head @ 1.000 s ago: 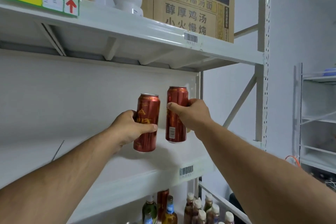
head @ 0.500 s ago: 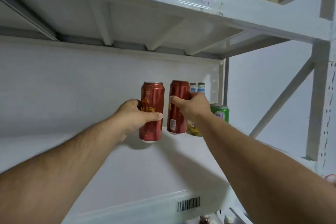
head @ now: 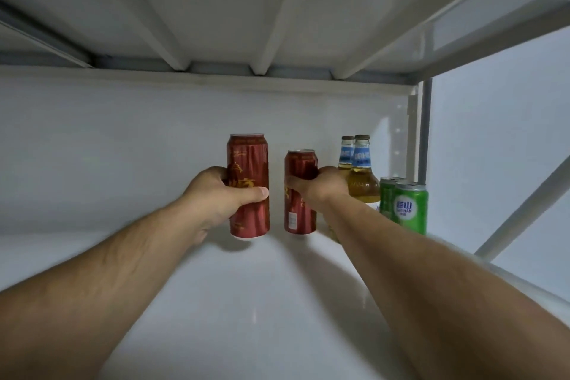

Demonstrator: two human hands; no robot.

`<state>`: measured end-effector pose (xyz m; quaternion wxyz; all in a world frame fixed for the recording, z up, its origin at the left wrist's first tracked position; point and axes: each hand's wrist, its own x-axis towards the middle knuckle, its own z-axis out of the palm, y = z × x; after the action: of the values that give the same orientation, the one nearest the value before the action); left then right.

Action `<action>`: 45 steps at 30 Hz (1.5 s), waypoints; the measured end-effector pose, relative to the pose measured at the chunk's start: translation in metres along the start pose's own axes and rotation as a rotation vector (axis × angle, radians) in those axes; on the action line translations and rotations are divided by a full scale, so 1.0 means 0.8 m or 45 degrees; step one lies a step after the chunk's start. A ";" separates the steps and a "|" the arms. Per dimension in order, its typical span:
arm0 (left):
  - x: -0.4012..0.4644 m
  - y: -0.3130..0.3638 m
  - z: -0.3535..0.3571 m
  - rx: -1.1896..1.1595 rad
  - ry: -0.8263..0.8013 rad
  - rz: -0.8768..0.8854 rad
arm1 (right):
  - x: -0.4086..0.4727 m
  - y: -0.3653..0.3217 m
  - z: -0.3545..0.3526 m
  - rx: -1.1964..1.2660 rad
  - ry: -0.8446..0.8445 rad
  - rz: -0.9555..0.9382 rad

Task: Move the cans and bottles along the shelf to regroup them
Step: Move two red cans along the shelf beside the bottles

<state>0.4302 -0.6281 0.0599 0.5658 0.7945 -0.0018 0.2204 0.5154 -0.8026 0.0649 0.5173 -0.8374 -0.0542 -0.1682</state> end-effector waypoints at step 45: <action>0.002 -0.005 0.040 0.022 -0.100 -0.061 | -0.066 0.005 -0.068 -0.446 -0.393 -0.303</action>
<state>0.4437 -0.6547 0.0482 0.5637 0.8071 -0.0031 0.1757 0.4544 -0.8479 0.0659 0.3264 -0.9177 -0.2008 -0.1049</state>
